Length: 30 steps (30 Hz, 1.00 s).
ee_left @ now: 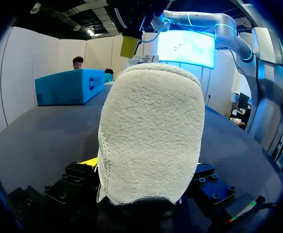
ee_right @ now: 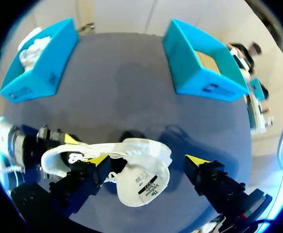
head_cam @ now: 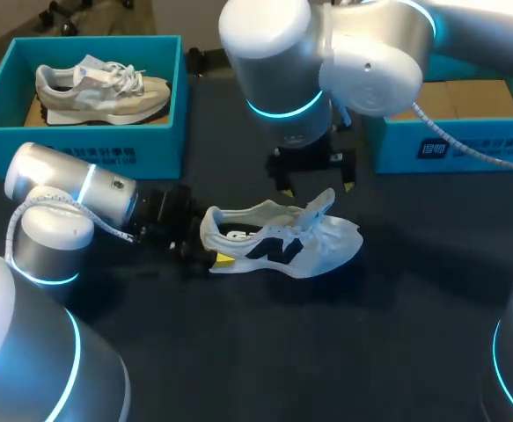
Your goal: Take the shoe out of the shoebox, open the shoe tongue, remove and reinsert the insole, then place the shoe into the shoebox
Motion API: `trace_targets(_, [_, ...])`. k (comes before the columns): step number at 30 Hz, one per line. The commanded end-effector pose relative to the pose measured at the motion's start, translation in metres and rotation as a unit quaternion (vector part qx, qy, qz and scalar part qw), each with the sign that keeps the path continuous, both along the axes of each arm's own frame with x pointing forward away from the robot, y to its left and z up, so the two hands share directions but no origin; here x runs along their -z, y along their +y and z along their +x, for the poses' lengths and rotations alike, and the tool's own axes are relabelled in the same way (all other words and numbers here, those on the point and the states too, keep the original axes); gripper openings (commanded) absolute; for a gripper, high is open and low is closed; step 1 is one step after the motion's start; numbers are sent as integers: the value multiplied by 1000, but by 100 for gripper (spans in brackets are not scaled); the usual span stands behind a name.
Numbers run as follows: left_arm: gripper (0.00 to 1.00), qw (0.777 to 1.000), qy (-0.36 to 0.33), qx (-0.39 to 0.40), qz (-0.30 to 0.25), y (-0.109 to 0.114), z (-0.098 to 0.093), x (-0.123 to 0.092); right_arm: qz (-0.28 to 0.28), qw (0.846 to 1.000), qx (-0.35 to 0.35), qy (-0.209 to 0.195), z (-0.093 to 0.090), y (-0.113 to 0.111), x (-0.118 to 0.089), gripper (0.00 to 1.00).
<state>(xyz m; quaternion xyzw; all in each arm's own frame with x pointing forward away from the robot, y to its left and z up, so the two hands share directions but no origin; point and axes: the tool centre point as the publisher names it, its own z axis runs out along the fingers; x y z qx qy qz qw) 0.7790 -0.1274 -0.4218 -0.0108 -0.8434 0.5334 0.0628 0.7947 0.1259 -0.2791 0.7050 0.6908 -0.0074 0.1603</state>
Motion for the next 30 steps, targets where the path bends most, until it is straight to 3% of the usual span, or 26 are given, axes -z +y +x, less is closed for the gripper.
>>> trace_targets(1, [0, 1000, 0, -1, 1, -1, 0, 5, -8, 997, -74, 4, 6, 3, -11, 100])
trace_targets(10, [0, 1000, 0, -1, 1, -1, 0, 5, -17, 965, -259, 22, 23, 37, -20, 100])
trace_targets(11, [0, 1000, 0, -1, 1, -1, 0, 5, -17, 953, -301, 18, 24, 45, -21, 100])
trace_targets(20, [0, 1000, 0, -1, 1, -1, 0, 5, 16, 896, -443, 27, 22, 71, -20, 100])
trace_targets(21, [0, 1000, 0, -1, 1, -1, 0, 5, 23, 889, -456, 27, 21, 72, -20, 88])
trace_targets(23, [0, 1000, 0, -1, 1, -1, 0, 5, 29, 879, -474, 33, 19, 74, -19, 45])
trace_targets(24, [0, 1000, 0, -1, 1, -1, 0, 5, 35, 873, -486, 37, 18, 76, -18, 35])
trace_targets(26, [0, 1000, 0, -1, 1, -1, 0, 5, 45, 858, -510, 48, 15, 78, -15, 2])
trace_targets(30, [0, 1000, 0, -1, 1, -1, 0, 5, 61, 840, -535, 63, 10, 80, -11, 0])
